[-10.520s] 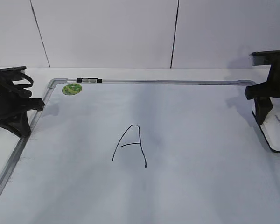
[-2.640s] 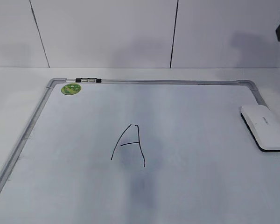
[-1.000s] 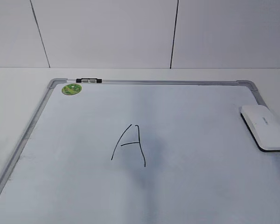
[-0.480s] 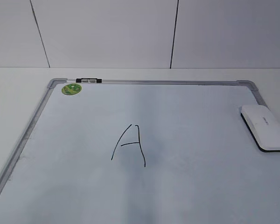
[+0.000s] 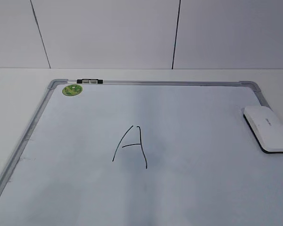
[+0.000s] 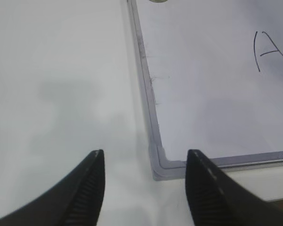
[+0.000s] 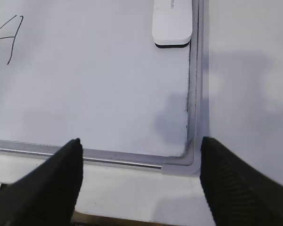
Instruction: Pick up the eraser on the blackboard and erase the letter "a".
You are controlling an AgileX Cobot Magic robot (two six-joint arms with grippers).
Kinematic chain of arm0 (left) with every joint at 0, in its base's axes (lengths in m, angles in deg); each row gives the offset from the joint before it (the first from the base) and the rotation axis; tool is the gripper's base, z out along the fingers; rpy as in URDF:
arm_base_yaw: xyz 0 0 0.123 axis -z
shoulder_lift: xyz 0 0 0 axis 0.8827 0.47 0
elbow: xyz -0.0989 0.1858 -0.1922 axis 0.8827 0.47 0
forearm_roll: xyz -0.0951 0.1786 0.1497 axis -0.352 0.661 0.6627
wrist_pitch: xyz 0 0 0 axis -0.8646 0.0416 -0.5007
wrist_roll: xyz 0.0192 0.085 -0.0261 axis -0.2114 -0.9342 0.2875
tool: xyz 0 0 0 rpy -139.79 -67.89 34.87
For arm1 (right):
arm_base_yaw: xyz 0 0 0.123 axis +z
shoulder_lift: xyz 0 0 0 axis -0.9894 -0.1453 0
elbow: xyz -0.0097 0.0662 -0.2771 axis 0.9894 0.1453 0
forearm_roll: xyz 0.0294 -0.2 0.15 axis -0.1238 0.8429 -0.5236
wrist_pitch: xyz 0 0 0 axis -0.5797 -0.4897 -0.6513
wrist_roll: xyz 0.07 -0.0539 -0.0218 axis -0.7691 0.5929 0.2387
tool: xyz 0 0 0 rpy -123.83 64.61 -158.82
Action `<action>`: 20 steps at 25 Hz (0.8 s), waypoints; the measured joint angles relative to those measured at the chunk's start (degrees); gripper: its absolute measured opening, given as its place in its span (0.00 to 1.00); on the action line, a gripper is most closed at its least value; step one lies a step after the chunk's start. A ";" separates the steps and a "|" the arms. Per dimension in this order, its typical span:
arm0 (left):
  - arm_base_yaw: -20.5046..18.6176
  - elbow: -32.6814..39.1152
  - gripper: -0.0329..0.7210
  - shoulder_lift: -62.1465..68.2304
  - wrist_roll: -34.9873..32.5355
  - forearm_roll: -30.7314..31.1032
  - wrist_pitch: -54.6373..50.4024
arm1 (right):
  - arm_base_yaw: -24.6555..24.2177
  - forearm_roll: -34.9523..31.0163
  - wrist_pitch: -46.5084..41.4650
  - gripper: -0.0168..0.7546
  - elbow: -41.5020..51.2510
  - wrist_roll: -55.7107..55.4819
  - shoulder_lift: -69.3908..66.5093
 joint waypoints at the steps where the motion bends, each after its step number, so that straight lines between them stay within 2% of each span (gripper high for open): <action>1: 0.00 0.26 0.59 0.00 0.00 0.00 0.83 | 0.00 0.04 0.81 0.79 0.45 0.00 0.00; 20: 0.00 1.92 0.59 -0.13 -0.13 -0.56 4.68 | 0.00 0.48 2.83 0.79 1.36 0.02 0.00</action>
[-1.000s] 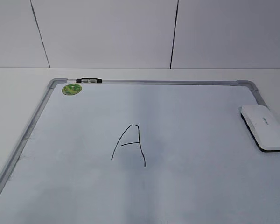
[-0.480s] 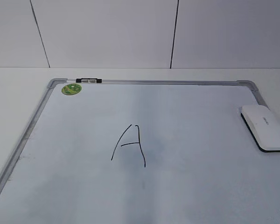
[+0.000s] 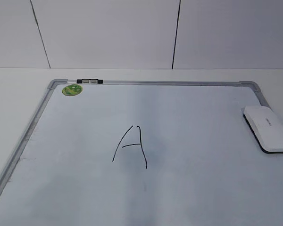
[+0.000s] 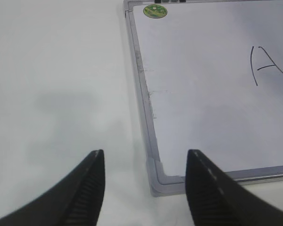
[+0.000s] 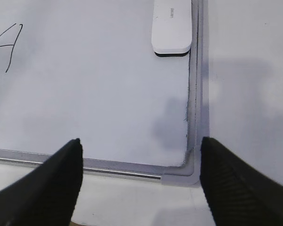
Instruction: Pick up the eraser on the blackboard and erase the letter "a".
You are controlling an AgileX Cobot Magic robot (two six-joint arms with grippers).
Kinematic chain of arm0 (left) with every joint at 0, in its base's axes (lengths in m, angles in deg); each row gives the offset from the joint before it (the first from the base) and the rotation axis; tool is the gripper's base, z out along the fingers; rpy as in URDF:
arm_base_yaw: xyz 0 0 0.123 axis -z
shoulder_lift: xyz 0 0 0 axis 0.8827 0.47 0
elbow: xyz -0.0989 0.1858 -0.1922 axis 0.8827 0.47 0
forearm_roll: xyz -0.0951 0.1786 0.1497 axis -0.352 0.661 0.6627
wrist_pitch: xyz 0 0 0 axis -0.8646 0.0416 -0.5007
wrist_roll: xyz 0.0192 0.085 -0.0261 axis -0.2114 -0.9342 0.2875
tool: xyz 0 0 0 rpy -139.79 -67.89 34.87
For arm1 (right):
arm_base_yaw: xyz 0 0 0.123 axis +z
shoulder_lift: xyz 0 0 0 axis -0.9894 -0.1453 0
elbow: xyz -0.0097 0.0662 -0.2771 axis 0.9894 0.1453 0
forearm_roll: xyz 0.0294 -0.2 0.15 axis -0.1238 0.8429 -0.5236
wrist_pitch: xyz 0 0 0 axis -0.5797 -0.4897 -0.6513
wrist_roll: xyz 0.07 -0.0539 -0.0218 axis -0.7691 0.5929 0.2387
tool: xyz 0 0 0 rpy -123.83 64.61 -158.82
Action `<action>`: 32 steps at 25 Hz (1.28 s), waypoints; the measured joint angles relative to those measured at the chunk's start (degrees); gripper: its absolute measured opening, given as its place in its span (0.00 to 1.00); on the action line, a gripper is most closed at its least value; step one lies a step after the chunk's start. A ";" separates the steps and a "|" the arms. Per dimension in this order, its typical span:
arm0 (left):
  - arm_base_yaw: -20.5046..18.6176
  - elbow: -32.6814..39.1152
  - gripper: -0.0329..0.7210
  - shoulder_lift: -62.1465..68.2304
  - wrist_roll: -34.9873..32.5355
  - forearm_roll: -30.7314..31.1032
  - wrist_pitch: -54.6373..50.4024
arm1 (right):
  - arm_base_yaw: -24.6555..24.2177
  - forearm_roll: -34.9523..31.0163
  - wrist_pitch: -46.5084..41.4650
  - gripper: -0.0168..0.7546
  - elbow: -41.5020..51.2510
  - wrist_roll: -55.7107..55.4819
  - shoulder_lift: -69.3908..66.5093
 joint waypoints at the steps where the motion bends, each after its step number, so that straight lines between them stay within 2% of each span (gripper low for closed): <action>1: 0.00 0.00 0.59 0.00 0.00 0.00 0.00 | 0.00 0.00 0.04 0.79 0.00 0.00 0.00; 19: 0.14 0.09 0.59 -2.63 0.00 -0.12 0.11 | -0.38 0.00 0.13 0.79 0.00 0.10 6.03; 28: -4.07 0.09 0.59 -2.63 -0.03 -0.12 0.11 | -6.43 0.00 0.13 0.79 0.00 0.10 6.15; 32: -4.51 0.09 0.59 -2.63 -0.03 -0.12 0.11 | -8.23 0.00 0.13 0.79 0.00 0.10 6.15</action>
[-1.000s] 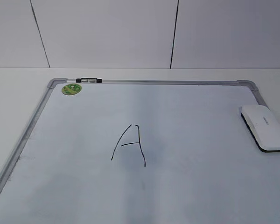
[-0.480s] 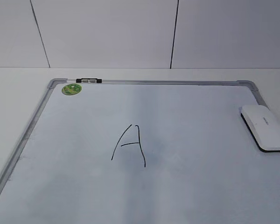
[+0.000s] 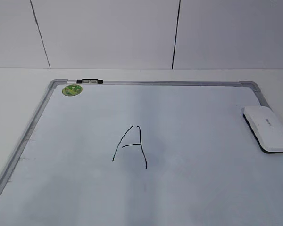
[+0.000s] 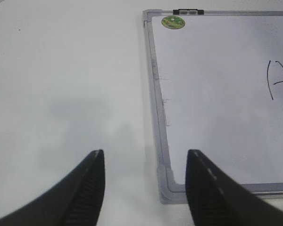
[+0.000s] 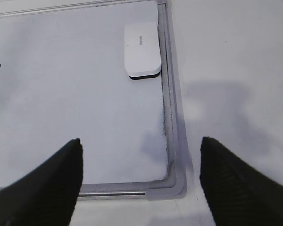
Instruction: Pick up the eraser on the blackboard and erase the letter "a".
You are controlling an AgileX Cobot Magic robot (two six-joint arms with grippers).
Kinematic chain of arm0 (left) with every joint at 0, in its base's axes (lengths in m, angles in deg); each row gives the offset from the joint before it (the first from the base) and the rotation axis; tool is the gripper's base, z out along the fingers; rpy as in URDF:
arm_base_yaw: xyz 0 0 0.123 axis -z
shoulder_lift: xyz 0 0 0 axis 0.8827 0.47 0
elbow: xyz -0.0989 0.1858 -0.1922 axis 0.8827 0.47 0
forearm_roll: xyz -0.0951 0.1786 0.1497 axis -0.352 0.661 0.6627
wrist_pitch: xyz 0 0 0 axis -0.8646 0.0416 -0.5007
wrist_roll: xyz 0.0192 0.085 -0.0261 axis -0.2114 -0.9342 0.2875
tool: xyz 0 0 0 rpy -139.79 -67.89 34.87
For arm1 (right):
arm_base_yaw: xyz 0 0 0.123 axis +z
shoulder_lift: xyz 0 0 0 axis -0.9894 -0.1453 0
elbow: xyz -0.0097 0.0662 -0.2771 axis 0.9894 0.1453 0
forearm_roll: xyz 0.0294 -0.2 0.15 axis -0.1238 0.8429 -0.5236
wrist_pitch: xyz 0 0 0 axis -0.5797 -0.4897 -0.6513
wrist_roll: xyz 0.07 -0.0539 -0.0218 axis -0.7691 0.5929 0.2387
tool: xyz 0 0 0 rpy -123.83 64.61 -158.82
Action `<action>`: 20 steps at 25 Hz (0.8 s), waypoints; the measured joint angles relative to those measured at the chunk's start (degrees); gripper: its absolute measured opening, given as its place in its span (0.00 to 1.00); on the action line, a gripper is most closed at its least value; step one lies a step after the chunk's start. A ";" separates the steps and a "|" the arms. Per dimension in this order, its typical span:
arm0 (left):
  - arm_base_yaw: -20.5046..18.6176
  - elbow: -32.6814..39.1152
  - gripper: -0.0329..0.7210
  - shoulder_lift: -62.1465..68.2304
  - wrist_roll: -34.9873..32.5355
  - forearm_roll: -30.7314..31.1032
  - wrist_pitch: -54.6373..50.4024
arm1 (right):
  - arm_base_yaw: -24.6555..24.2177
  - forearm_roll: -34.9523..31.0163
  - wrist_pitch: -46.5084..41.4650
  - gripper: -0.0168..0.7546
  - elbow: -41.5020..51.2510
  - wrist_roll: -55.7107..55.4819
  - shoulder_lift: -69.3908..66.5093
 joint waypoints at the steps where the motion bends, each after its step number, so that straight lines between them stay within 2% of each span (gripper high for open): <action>1: 0.00 0.00 0.59 0.00 0.00 0.00 0.00 | -0.32 0.00 0.00 0.79 0.00 0.00 0.00; 20: -0.14 0.00 0.59 0.00 0.00 0.00 0.00 | -0.75 0.23 0.00 0.79 0.00 0.00 0.00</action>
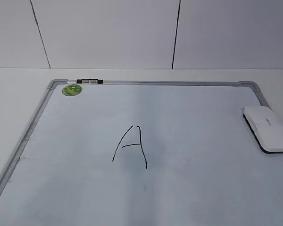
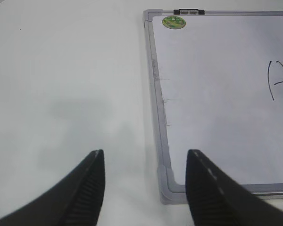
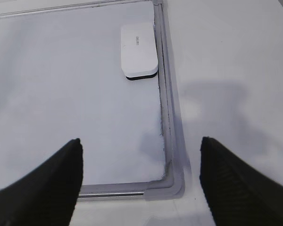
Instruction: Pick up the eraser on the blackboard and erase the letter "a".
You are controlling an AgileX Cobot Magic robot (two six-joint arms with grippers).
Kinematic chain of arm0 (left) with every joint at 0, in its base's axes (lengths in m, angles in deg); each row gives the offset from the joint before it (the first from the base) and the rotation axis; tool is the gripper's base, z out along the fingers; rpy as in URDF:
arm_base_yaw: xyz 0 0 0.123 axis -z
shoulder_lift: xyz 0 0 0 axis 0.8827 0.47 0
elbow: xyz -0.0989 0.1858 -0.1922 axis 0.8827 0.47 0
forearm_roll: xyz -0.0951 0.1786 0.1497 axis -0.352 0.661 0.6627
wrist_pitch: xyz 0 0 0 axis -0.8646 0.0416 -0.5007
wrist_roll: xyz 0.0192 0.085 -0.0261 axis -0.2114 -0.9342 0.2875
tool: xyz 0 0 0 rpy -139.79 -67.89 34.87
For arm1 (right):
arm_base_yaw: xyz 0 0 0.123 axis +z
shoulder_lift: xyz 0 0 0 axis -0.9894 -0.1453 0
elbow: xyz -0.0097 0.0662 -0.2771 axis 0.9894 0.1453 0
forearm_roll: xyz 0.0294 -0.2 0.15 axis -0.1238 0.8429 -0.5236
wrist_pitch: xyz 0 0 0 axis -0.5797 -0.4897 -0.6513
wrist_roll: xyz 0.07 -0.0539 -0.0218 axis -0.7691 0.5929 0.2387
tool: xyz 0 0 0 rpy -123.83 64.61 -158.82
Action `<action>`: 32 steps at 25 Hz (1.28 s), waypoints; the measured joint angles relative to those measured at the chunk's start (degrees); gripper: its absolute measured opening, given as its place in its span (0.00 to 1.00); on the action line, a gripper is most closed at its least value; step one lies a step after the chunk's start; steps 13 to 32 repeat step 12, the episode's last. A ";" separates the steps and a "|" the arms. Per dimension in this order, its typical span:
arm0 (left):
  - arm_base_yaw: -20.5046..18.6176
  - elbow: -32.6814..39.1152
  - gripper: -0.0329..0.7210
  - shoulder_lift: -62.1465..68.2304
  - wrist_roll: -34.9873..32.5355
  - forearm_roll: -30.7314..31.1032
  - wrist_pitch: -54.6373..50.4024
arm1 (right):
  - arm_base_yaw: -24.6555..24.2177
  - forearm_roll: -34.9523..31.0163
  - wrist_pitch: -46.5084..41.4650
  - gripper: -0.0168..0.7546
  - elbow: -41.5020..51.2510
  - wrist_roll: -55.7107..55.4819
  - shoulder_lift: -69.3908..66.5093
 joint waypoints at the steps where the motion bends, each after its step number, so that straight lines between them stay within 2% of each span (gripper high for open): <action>1: 0.00 0.00 0.59 0.00 0.00 0.00 0.00 | 0.00 0.00 0.00 0.79 0.00 0.00 0.00; 32: 0.00 0.00 0.59 0.00 0.00 0.00 0.00 | 0.00 0.00 0.00 0.79 0.00 0.00 0.00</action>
